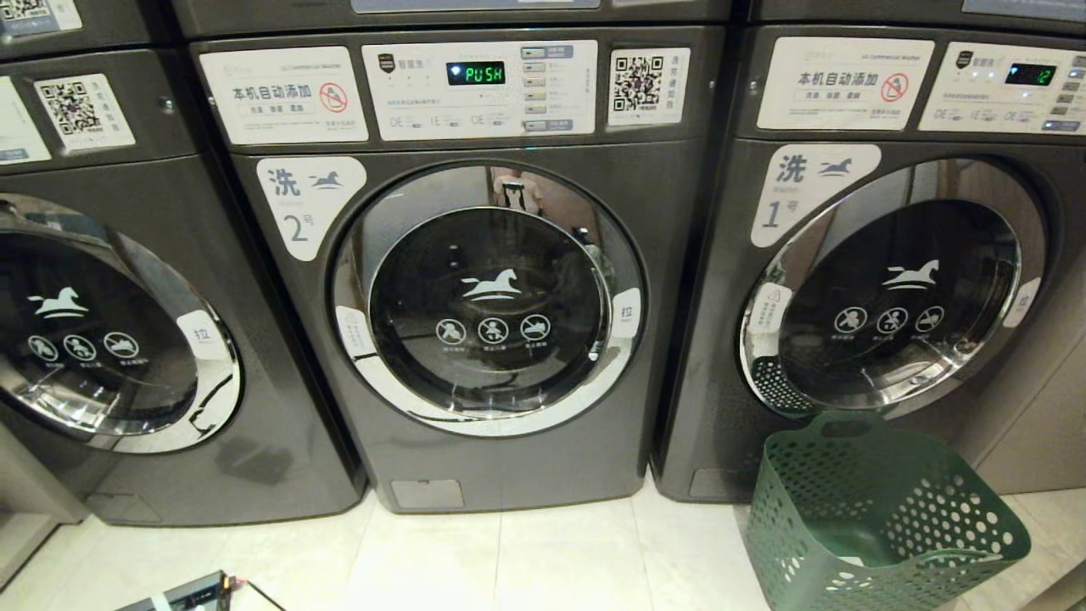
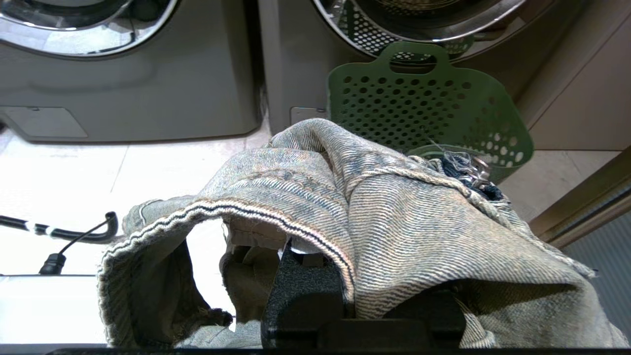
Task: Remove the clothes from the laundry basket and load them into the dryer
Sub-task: Put the clothes in the dryer
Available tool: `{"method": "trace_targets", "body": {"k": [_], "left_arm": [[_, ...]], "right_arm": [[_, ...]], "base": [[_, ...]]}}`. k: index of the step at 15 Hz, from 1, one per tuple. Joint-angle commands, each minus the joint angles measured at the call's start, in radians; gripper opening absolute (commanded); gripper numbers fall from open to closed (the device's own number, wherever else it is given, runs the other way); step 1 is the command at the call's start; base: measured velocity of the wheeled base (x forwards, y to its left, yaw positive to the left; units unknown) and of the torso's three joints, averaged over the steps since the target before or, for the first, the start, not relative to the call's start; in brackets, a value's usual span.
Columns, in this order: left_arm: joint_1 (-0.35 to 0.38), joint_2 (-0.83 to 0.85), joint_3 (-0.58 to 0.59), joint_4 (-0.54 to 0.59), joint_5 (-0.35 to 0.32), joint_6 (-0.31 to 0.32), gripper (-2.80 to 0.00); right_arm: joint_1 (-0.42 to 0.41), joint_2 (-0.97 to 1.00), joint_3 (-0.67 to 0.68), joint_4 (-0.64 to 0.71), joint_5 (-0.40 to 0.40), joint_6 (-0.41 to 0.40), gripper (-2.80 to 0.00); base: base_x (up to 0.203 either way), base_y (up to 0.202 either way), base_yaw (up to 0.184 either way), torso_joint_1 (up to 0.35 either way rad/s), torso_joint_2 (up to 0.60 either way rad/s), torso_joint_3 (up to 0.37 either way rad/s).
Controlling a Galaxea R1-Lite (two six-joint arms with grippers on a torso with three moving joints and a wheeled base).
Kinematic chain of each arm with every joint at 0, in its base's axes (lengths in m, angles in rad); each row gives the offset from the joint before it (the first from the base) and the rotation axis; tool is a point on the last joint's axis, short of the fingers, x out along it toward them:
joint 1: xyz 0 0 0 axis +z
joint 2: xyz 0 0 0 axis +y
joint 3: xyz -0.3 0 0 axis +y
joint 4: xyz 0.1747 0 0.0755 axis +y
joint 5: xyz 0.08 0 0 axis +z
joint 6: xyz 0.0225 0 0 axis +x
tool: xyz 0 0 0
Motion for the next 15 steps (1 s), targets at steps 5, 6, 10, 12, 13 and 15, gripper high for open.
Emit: {"method": "trace_targets", "body": {"k": [5,6,10,12,13,15], "left_arm": [[0.0,-0.001,0.0,0.0,0.0,0.0,-2.8],[0.0,-0.001,-0.001,0.0,0.0,0.0,-2.8],[0.0,-0.001,0.0,0.0,0.0,0.0,-2.8],[0.0,-0.001,0.0,0.0,0.0,0.0,-2.8],[0.0,-0.001,0.0,0.0,0.0,0.0,-2.8],[0.0,-0.001,0.0,0.0,0.0,0.0,-2.8]], "right_arm": [[-0.001,0.0,0.0,0.003,0.0,0.001,-2.8],[0.0,0.0,0.0,0.001,0.0,0.001,-2.8],[-0.001,0.0,0.0,0.003,0.0,0.001,-2.8],[0.0,0.0,0.0,0.001,0.0,0.001,-2.8],[0.001,0.0,0.0,0.003,0.0,0.001,-2.8],[0.0,0.0,0.0,0.003,0.0,0.001,-2.8]], "base": [[0.0,0.195,-0.003,0.002,0.0,0.004],[0.0,0.196,-0.002,0.005,0.0,0.005],[0.0,0.169,-0.002,0.003,0.0,0.003],[0.0,0.028,0.0,0.001,0.0,0.001],[0.0,0.0,0.0,0.0,0.0,0.0],[0.0,0.0,0.0,0.0,0.0,0.0]]}}
